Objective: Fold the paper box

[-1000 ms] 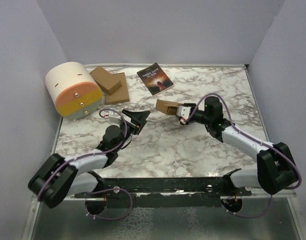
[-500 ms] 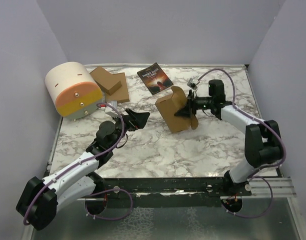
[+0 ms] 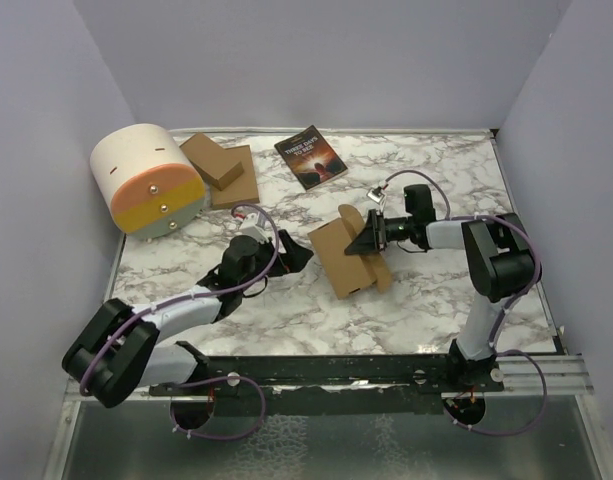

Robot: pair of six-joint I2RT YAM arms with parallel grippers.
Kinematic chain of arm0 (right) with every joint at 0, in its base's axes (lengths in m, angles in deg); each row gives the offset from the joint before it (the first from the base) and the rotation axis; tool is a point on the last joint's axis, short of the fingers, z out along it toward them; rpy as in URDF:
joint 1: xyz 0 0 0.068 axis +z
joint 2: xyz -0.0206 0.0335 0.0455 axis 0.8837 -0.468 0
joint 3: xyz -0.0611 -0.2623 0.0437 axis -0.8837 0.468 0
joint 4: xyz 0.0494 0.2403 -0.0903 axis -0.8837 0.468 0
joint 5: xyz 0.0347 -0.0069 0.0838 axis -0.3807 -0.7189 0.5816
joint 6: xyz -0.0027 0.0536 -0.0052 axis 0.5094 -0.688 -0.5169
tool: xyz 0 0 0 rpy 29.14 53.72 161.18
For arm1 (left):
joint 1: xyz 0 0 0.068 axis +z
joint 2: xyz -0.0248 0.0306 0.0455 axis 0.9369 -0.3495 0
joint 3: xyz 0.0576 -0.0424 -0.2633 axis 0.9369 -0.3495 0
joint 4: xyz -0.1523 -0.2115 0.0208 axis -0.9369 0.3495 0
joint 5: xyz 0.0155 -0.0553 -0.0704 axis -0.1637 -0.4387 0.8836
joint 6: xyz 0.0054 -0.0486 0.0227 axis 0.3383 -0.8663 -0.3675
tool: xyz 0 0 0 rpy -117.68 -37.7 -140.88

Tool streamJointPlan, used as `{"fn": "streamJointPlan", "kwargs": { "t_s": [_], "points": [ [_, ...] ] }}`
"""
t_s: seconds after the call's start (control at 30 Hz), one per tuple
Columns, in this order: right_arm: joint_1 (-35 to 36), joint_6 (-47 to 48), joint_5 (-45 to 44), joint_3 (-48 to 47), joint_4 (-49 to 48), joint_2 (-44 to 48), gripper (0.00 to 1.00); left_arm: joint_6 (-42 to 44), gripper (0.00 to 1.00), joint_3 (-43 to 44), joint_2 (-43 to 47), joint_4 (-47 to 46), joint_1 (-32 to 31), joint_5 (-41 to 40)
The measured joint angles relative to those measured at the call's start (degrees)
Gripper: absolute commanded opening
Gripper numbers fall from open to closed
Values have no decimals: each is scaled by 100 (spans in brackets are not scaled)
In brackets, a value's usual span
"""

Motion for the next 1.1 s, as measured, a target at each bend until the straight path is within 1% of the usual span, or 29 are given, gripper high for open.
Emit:
{"fn": "streamJointPlan", "kwargs": {
  "t_s": [0.17, 0.27, 0.5, 0.63, 0.77, 1.1],
  "points": [
    [-7, -264, 13, 13, -39, -234, 51, -109, 94, 275, -610, -83, 0, 245],
    [-7, -345, 11, 7, -24, -352, 51, -138, 94, 605, -1029, -66, -2, 380],
    [-7, -387, -7, -90, 103, -494, 52, -66, 94, 1327, -1696, 365, -125, 450],
    [-7, -374, -68, -236, 328, -599, 53, 44, 94, 1593, -1899, 761, -201, 442],
    [-4, -308, -197, -317, 520, -625, 58, 129, 94, 1757, -2096, 1016, -203, 439],
    [-2, 337, -634, -476, 1134, -625, 65, 297, 94, 2107, -2468, 1381, -227, 433]
  ]
}}
